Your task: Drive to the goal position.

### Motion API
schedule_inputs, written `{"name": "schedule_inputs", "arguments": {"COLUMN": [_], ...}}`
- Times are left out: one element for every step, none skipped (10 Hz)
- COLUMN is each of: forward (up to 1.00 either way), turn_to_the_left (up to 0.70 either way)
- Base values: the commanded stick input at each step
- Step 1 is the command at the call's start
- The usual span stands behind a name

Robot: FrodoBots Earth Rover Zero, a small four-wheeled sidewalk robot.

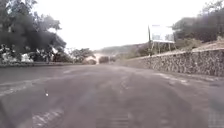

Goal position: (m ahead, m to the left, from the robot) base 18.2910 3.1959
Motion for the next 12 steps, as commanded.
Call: {"name": "schedule_inputs", "arguments": {"forward": [1.0,1.0,1.0,1.0,1.0,1.0,1.0,1.0,1.0,1.0,1.0,1.0], "turn_to_the_left": [0.0,0.0,0.0,0.0,0.0,0.0,0.0,0.0,0.0,0.0,0.0,0.0]}}
